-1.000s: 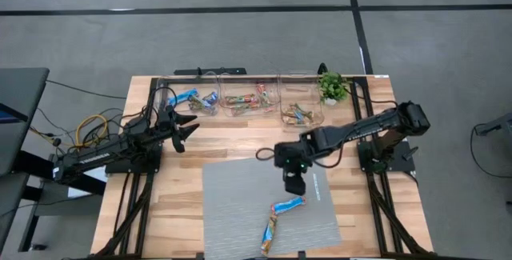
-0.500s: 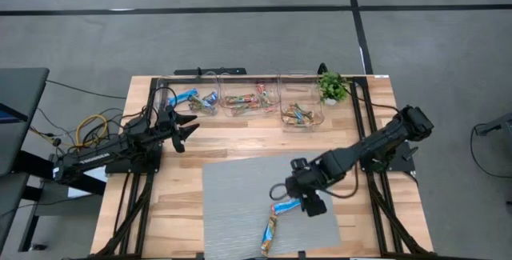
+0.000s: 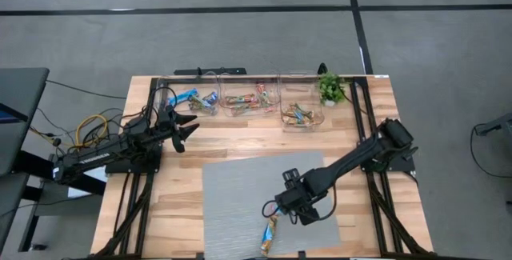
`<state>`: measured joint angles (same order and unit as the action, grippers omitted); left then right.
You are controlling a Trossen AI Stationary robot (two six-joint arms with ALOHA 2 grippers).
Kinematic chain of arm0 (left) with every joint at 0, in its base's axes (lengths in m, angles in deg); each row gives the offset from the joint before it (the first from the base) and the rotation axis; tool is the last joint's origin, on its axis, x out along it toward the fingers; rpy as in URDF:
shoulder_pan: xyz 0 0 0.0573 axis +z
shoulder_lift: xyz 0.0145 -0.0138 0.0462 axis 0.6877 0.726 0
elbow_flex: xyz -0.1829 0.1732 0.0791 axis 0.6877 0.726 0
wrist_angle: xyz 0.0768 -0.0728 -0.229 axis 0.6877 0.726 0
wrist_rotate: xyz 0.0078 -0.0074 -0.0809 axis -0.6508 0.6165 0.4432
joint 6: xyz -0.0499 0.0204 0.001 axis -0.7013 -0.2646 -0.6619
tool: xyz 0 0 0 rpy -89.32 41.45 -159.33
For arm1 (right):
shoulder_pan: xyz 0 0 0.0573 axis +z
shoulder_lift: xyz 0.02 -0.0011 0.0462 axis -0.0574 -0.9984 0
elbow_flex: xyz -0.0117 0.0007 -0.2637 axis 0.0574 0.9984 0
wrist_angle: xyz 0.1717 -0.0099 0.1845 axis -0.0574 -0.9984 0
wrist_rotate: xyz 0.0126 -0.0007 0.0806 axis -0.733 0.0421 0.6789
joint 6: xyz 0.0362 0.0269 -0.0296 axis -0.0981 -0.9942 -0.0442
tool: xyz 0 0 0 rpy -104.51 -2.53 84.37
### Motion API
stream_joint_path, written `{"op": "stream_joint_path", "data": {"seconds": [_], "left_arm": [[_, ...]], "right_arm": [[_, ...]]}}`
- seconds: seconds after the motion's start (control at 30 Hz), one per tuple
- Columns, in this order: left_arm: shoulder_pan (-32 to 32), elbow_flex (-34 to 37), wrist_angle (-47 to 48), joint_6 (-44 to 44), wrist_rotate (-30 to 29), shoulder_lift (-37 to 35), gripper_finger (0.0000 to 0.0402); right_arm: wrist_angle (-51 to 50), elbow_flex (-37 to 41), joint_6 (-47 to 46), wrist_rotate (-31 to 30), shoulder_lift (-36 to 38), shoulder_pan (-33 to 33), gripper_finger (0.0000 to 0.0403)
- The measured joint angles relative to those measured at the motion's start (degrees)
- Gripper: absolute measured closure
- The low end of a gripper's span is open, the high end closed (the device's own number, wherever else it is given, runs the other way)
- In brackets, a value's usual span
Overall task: Pick and place Granola Bars by type
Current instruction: Put the red oat granola into the middle transparent bin
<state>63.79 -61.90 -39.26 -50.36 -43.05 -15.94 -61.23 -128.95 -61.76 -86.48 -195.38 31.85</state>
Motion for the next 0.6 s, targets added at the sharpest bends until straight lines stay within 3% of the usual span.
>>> {"op": "stream_joint_path", "data": {"seconds": [0.6], "left_arm": [[0.00,0.00,0.00,-0.02,0.01,0.00,0.0223]], "right_arm": [[5.33,-1.63,-0.05,-0.44,-6.75,1.31,0.0160]]}}
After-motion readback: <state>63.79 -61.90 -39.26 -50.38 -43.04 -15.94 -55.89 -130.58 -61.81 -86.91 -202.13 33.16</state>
